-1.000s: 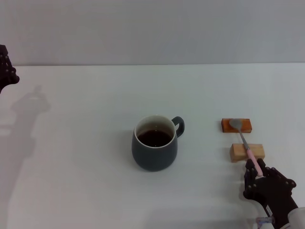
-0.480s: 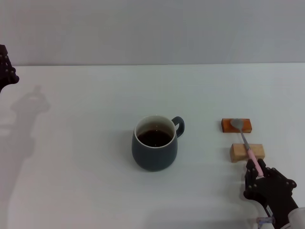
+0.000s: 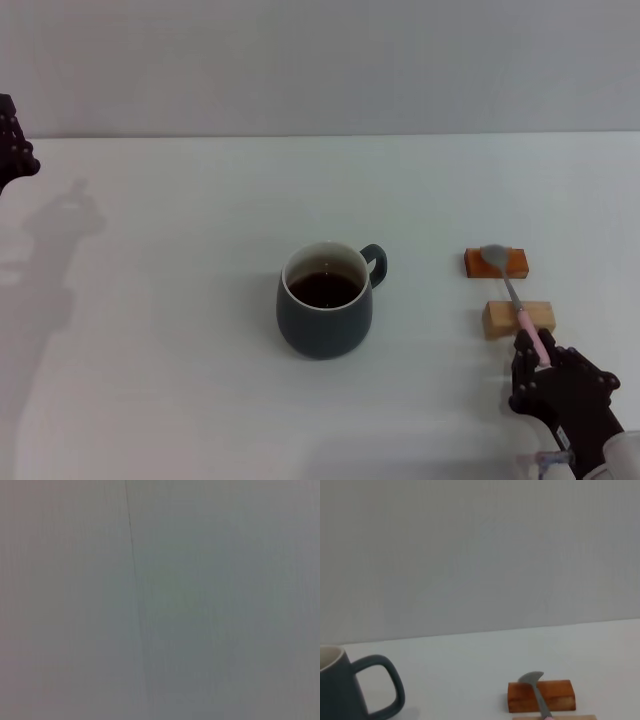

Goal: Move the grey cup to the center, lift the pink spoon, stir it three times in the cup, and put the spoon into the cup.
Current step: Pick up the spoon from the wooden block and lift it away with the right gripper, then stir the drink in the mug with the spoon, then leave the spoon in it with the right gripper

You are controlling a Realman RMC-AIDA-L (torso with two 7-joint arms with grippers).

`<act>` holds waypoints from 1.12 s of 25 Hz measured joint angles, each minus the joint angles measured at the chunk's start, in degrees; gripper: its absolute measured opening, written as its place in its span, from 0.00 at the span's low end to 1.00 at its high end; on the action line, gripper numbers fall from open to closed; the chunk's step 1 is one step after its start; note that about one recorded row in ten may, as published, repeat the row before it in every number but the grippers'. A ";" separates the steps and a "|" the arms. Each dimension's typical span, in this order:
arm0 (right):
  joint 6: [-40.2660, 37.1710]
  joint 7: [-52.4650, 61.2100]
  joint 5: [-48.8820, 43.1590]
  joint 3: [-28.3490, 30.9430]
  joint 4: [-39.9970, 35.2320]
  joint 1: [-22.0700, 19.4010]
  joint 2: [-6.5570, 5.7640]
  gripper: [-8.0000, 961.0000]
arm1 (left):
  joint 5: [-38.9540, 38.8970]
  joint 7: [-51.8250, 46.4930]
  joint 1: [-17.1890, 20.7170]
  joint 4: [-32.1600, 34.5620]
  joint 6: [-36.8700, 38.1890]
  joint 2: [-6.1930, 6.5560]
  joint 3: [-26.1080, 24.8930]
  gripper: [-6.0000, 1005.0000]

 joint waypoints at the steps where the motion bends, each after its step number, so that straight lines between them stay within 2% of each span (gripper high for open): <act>1: 0.00 -0.01 0.00 0.06 0.16 0.02 -0.04 0.17 | 0.00 0.00 0.00 -0.04 0.00 0.00 0.00 0.00; 8: 0.00 -0.54 -0.02 0.37 1.53 0.05 -0.47 0.17 | 0.00 0.00 -0.04 -0.07 -0.01 0.00 -0.04 0.00; 11: 0.90 -2.73 -0.04 0.78 3.29 -0.11 -1.14 0.17 | -0.01 0.00 -0.08 -0.09 -0.08 0.00 -0.18 0.00; 14: 3.76 -8.36 -0.04 2.72 8.51 -1.37 -2.16 0.17 | 0.00 0.00 -0.35 -0.42 -0.17 0.00 -0.28 0.00; 15: 7.46 -13.30 -0.04 4.89 13.87 -2.86 -3.41 0.17 | 0.00 0.00 -0.35 -0.42 -0.17 0.00 -0.28 0.00; 16: 7.46 -13.30 -0.04 4.89 13.87 -2.86 -3.41 0.17 | -0.03 0.00 -0.62 -0.82 -0.22 -0.01 -0.47 0.00; 19: 14.97 -19.15 -0.03 8.99 22.78 -5.19 -5.49 0.17 | -0.01 0.00 -0.73 -0.94 -0.24 -0.16 -0.65 0.00; 20: 19.74 -21.95 -0.03 11.60 27.54 -6.39 -6.46 0.17 | -0.01 0.00 -0.73 -0.94 -0.24 -0.16 -0.65 0.00; 21: 19.74 -21.95 -0.03 11.60 27.54 -6.39 -6.46 0.17 | 0.00 0.00 -0.78 -0.94 -0.28 -0.24 -0.65 0.00; 22: 22.77 -23.82 -0.03 13.40 30.44 -7.03 -6.82 0.17 | -0.01 0.00 -0.85 -0.95 -0.57 -0.33 -0.65 0.00; 23: 28.99 -26.30 -0.12 16.63 34.32 -8.09 -6.81 0.17 | 0.00 0.00 -0.86 -0.95 -0.73 -0.35 -0.65 0.00; 24: 28.99 -26.30 -0.12 16.63 34.32 -8.09 -6.81 0.17 | 0.00 0.00 -0.87 -0.95 -0.81 -0.35 -0.67 0.00; 25: 36.90 -28.18 -0.40 20.69 37.86 -8.88 -6.27 0.17 | 0.00 0.00 -0.87 -0.95 -0.81 -0.35 -0.67 0.00; 26: 36.90 -28.18 -0.40 20.69 37.86 -8.88 -6.27 0.17 | -0.03 0.00 -0.88 -0.95 -0.94 -0.35 -0.72 0.00; 28: 44.24 -28.84 -0.78 24.61 40.58 -9.10 -5.54 0.17 | -0.20 0.00 -0.88 -0.95 -0.97 -0.36 -0.76 0.00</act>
